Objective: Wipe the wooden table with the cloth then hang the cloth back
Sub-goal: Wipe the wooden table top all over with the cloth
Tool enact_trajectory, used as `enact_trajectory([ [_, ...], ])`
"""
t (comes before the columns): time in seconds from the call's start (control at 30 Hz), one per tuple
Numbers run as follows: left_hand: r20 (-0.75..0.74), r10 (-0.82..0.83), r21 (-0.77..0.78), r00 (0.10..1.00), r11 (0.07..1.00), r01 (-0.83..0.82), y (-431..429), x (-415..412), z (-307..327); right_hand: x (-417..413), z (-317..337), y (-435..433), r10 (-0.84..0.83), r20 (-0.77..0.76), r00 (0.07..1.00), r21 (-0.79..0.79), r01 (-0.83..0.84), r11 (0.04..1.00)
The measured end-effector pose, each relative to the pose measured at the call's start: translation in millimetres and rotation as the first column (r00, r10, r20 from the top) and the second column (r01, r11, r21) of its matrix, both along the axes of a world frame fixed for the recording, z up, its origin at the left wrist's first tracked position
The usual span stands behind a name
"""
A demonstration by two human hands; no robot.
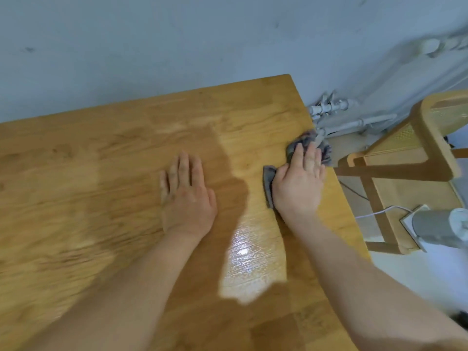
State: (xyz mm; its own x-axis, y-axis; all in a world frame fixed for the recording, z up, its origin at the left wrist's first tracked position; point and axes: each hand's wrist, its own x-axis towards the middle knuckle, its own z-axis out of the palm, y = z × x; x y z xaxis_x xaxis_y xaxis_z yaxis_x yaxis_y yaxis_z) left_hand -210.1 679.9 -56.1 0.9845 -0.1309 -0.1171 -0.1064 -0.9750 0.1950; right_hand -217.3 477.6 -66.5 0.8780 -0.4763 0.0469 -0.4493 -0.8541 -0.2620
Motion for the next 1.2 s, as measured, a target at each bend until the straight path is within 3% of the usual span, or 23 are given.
enact_trajectory([
  [0.1, 0.032, 0.038, -0.014, 0.999, 0.999, -0.038, -2, 3, -4, -21, -4, 65, 0.354, -0.008, 0.935, 0.006, -0.354, 0.935],
  [0.17, 0.042, 0.035, -0.009, 0.999, 0.999, -0.034, 1, 2, -6, -33, -1, 79, 0.598, -0.017, 0.801, 0.047, -0.597, 0.801],
  [0.23, 0.052, 0.044, -0.019, 0.998, 0.999, -0.044, 0, 1, -6, -28, 2, 50, 0.726, 0.003, 0.688, 0.077, -0.724, 0.685],
  [0.3, 0.054, 0.048, -0.026, 0.997, 0.999, -0.047, -3, 0, -4, -16, 0, -2, 0.689, 0.026, 0.724, 0.063, -0.689, 0.722],
  [0.4, 0.055, 0.045, -0.019, 0.997, 0.999, -0.044, -3, 1, -4, -6, 3, -56, 0.391, -0.002, 0.920, 0.000, -0.391, 0.920],
  [0.53, 0.056, 0.049, -0.011, 0.997, 0.999, -0.048, -4, 3, -4, 24, 2, -23, 0.087, -0.062, 0.994, 0.000, -0.087, 0.996],
  [0.57, 0.056, 0.052, -0.005, 0.997, 0.999, -0.052, -4, 3, -4, 34, 3, -9, 0.083, -0.054, 0.995, 0.009, -0.082, 0.997],
  [0.63, 0.060, 0.049, 0.006, 0.997, 0.999, -0.050, -4, 3, -5, 44, 1, 25, 0.282, 0.008, 0.959, 0.009, -0.282, 0.959],
  [0.73, 0.060, 0.042, 0.011, 0.997, 0.999, -0.042, -2, -1, -5, 18, 1, 68, 0.703, 0.027, 0.711, 0.037, -0.703, 0.710],
  [0.8, 0.057, 0.041, 0.013, 0.998, 0.999, -0.042, -3, -1, -4, 12, 5, 42, 0.778, 0.020, 0.628, 0.049, -0.778, 0.626],
  [0.87, 0.067, 0.053, -0.003, 0.996, 0.999, -0.053, -5, 3, -3, 22, 3, -9, 0.722, 0.006, 0.692, 0.006, -0.722, 0.692],
  [0.93, 0.065, 0.057, -0.007, 0.996, 0.998, -0.057, -4, 3, -4, 36, 4, -52, 0.553, -0.049, 0.832, -0.014, -0.554, 0.832],
  [1.0, 0.058, 0.049, -0.003, 0.997, 0.999, -0.048, -4, 2, -4, 53, 4, -59, 0.352, -0.088, 0.932, -0.014, -0.354, 0.935],
  [1.07, 0.047, 0.045, -0.008, 0.998, 0.999, -0.044, -3, 3, -5, 70, 2, -35, 0.222, -0.074, 0.972, -0.019, -0.224, 0.974],
  [1.13, 0.046, 0.047, -0.012, 0.998, 0.999, -0.047, -2, 5, -6, 84, -2, 5, 0.285, -0.014, 0.958, -0.032, -0.285, 0.958],
  [1.2, 0.054, 0.049, -0.009, 0.997, 0.999, -0.048, -2, 5, -7, 86, -4, 54, 0.489, 0.060, 0.870, -0.006, -0.490, 0.872],
])
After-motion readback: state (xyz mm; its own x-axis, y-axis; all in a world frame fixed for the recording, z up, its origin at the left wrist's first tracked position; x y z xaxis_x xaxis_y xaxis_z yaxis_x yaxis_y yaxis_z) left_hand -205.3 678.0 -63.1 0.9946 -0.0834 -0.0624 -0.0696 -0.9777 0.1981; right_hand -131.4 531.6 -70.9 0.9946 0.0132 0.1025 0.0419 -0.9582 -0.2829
